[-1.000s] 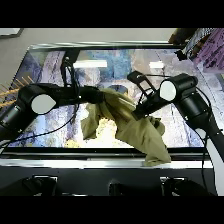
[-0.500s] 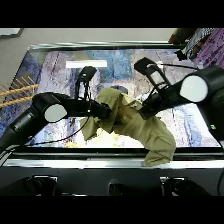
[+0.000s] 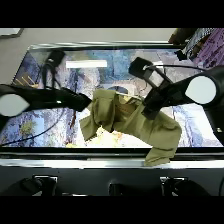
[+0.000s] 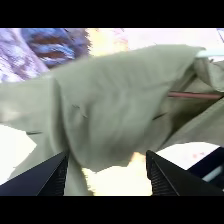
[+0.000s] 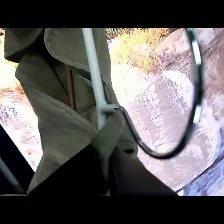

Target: Fold the clothes and pants, and hang the long-sleeved shirts on hangers.

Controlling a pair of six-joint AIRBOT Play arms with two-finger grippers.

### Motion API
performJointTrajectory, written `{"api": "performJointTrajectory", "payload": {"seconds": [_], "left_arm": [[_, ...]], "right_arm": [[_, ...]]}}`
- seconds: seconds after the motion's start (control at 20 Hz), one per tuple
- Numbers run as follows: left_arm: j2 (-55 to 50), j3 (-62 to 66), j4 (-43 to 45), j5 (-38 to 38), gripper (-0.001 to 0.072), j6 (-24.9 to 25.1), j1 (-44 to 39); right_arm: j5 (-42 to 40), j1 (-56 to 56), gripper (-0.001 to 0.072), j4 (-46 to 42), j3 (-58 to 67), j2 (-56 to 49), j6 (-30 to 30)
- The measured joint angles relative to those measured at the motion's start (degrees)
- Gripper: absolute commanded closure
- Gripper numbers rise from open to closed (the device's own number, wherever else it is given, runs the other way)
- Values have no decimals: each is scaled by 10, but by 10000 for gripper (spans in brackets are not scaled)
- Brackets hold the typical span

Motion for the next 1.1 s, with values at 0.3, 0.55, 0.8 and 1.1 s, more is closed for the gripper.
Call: {"api": "performJointTrajectory", "payload": {"seconds": [0.3, 0.55, 0.8, 1.1], "left_arm": [[14, -30, -2, -88, 154, 170, 25], [15, -76, -2, -76, 153, 283, 25], [15, -89, -19, -26, 90, 389, 29], [2, -91, -87, -8, 94, 480, 44]], "right_arm": [[-18, 0, 681, 54, 0, -20, -150], [-19, 0, 682, 87, 0, -27, -193], [-6, 0, 681, 108, 0, -29, -211], [5, 0, 681, 119, 0, -29, -223]]}}
